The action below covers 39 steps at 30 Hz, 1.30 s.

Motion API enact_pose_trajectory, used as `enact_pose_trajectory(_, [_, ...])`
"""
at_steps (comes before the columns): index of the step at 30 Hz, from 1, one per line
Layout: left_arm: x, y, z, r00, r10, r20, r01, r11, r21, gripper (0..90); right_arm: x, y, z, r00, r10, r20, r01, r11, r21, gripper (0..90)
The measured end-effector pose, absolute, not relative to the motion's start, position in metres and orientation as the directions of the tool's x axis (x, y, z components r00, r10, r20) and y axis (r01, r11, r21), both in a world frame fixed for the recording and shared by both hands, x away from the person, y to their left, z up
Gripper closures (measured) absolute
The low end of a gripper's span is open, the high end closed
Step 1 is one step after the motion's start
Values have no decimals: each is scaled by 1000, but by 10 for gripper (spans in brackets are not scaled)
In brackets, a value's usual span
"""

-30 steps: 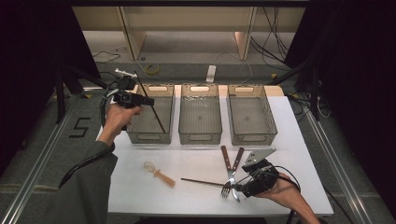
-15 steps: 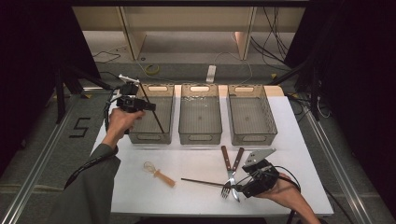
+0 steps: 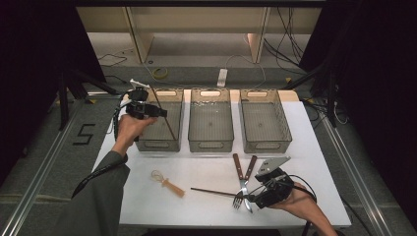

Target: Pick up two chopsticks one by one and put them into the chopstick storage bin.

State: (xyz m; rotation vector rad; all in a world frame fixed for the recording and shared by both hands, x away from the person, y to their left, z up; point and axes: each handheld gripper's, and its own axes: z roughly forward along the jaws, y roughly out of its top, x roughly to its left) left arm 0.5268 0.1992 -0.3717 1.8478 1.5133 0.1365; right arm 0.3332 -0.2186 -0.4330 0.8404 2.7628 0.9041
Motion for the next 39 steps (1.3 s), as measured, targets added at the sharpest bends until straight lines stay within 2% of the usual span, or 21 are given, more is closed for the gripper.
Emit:
enact_pose_trajectory(9, [519,201,-368,314,866,-390,793,-14,608,371,334,-219,-433,-837,544,62,476,667,573,233])
enact_pose_trajectory(12, [506,195,-361,372,828,-419,757,-8,654,327,334,-220,-433,-838,542,62,476,669,571,233])
enact_pose_trajectory(17, [488,192,-353,425,805,-414,717,-20,697,261,335,-220,-433,-836,545,62,478,669,569,237])
enact_pose_trajectory(19, [474,189,-350,428,814,-392,688,-13,725,237,335,-221,-433,-836,545,62,479,669,569,239])
enact_pose_trajectory(21, [461,182,-348,468,809,-357,670,-61,740,205,335,-221,-432,-835,547,63,480,666,571,240])
enact_pose_trajectory(24, [440,178,-344,516,771,-374,636,-52,770,180,335,-221,-432,-835,547,64,481,667,569,241])
enact_pose_trajectory(30, [422,171,-343,573,712,-405,606,-35,795,159,336,-221,-432,-831,553,61,486,668,564,244])
enact_pose_trajectory(39, [407,160,-364,606,702,-375,598,-91,796,157,336,-223,-435,-826,560,58,504,690,520,303])
